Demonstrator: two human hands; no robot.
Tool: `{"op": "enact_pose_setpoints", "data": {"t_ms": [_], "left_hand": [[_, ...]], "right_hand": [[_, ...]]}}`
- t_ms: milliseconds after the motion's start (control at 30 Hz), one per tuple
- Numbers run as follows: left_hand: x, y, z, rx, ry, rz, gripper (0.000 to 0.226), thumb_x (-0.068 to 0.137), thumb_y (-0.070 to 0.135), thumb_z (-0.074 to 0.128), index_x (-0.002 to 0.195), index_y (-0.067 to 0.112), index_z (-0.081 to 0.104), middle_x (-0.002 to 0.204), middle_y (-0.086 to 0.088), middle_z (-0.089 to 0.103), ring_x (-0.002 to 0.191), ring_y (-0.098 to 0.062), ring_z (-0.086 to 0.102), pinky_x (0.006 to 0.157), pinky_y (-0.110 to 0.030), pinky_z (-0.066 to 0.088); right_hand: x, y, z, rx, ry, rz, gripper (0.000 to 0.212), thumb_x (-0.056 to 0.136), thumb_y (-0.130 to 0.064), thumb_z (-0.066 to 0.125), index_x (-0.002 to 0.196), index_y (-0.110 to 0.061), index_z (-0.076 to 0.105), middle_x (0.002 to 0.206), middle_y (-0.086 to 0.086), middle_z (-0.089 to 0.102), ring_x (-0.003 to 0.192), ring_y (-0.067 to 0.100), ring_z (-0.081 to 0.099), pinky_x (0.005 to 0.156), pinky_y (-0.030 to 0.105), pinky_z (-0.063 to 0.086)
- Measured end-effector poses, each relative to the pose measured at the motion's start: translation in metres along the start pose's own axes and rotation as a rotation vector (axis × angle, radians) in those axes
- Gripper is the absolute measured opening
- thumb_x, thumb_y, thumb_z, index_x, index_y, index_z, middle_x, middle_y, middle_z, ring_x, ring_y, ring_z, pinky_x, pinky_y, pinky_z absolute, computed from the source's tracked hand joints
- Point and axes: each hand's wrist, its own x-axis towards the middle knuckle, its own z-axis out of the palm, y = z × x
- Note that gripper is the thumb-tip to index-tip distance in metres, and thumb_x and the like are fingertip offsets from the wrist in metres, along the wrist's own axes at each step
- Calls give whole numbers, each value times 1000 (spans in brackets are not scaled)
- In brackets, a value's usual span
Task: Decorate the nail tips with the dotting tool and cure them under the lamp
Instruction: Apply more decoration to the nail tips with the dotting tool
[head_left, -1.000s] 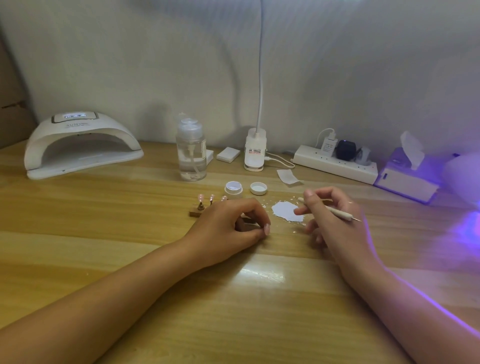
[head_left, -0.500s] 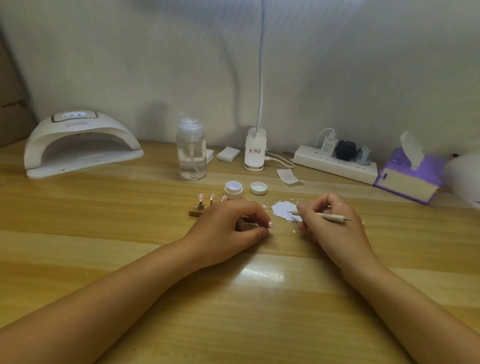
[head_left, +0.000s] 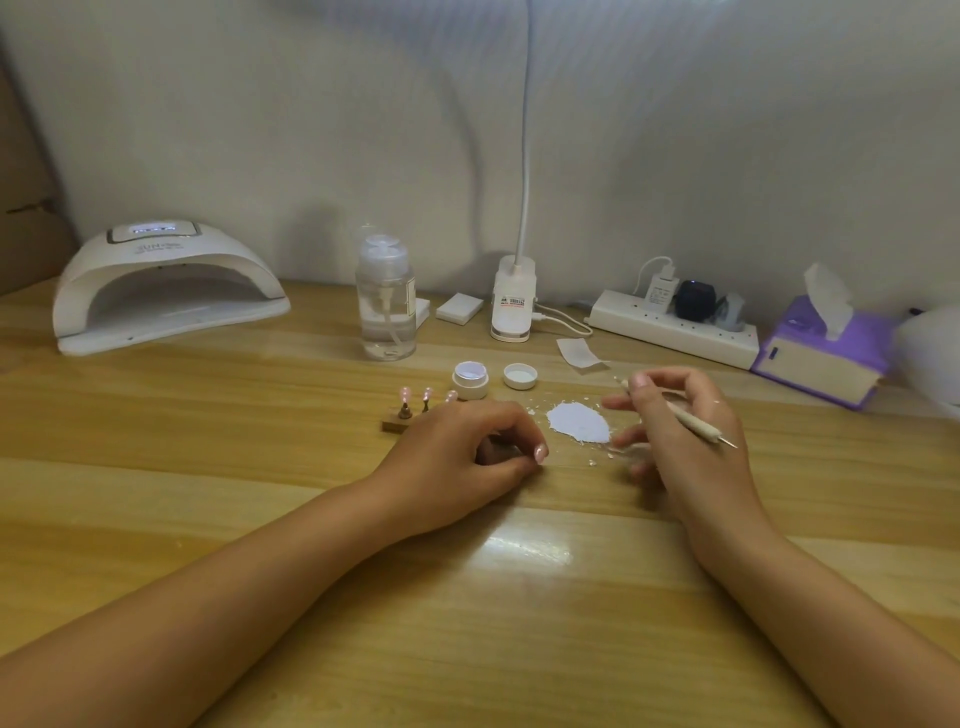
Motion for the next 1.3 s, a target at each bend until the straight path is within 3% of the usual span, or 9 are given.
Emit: {"op": "enact_pose_setpoints", "data": {"t_ms": [67,167,267,400,733,1067,1200,1300], "left_hand": [[0,1,0,-13,2,4,13,87,19,71,87,32,69,86,24,68,62,1,55,62,-8,34],[1,2,-1,-21,-4,12,14,86,20,72,86,33,68,88,24,69,65,4,57,64,-12,35],[0,3,-1,-12,-1,19,13,85,22,73,85,34,67,89,23,69,67,0,58,66,-19,39],[0,2,-1,-22,6,22,18,84,21,72,82,37,65,87,21,68,65,-8,59,66,-22,38],[-1,5,-1,15,19,24,24,83,16,72,78,38,62,78,25,64,64,-8,61,66,-22,36],[-1,3,-1,-12,20,32,19,84,17,72,80,34,65,80,23,66,64,-7,62,64,-23,45],[0,3,-1,-7,21,32,18,83,17,72,81,33,66,79,24,65,64,-6,62,62,-19,42],[0,3,-1,-8,23,34,19,84,17,72,80,35,65,81,25,65,65,-7,62,63,-21,45]], "right_hand": [[-3,-8,3,36,-19,-20,17,95,-34,63,99,-18,61,79,-6,74,59,3,62,45,18,48],[-11,-14,13,164,-91,103,22,91,-34,68,89,-14,58,60,-3,66,46,5,51,40,18,40],[-23,-11,22,211,-158,163,20,92,-24,67,87,-12,52,58,2,65,42,9,47,39,18,38],[-24,-7,24,156,-126,143,21,86,-10,64,70,-11,51,53,7,63,40,11,46,40,18,37],[-24,-2,25,68,-172,141,21,80,-8,63,65,-14,49,59,11,69,45,13,57,47,23,45],[-24,-2,25,57,-183,129,21,80,-10,64,66,-15,49,61,11,70,46,13,57,48,25,44],[-25,-3,25,59,-197,129,23,78,-15,65,62,-20,50,62,12,70,47,14,58,51,29,44],[-25,-4,25,65,-185,121,31,80,-13,64,55,-26,51,61,11,70,45,13,57,46,24,44]]}}
